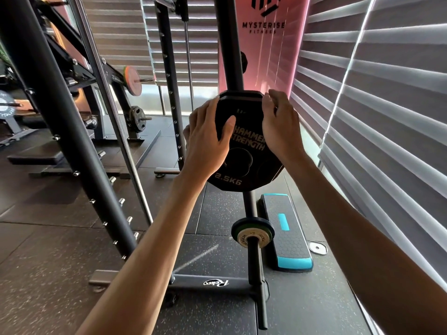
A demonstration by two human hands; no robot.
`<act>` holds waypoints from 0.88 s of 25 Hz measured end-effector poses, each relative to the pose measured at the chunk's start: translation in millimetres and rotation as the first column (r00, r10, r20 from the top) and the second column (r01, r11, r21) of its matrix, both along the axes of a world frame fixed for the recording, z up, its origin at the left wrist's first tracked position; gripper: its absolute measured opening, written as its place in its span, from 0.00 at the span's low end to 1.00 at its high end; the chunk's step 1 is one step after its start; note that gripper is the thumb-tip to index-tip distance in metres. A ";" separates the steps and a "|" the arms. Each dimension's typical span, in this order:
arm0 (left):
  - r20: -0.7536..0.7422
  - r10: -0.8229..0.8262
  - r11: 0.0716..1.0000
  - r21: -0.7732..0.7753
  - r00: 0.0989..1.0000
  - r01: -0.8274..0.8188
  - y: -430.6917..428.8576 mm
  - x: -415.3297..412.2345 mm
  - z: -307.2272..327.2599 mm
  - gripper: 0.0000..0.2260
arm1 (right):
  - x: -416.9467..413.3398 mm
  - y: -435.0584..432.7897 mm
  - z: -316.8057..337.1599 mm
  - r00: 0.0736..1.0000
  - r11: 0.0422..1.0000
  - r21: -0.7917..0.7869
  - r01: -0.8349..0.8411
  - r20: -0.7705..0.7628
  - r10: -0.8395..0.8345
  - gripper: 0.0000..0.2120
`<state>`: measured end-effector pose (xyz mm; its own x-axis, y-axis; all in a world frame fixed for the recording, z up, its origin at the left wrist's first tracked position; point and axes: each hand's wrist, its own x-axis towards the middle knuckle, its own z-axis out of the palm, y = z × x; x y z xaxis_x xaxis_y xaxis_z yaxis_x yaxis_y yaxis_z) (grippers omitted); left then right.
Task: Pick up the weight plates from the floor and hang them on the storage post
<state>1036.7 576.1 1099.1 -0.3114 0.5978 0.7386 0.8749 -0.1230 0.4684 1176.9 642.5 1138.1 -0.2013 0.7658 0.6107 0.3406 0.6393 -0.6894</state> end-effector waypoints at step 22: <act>0.193 -0.012 0.949 0.310 0.981 -0.050 32.6 -12.0 -67.6 0.26 | 4.6 24.6 -116.0 0.986 0.968 0.198 0.152 -0.104 -0.133 0.28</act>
<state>1024.7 608.7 1031.5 -0.4730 0.3392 0.8131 0.7771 -0.2741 0.5665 1181.5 667.1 1022.1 -0.0372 0.6399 0.7676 0.3815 0.7190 -0.5809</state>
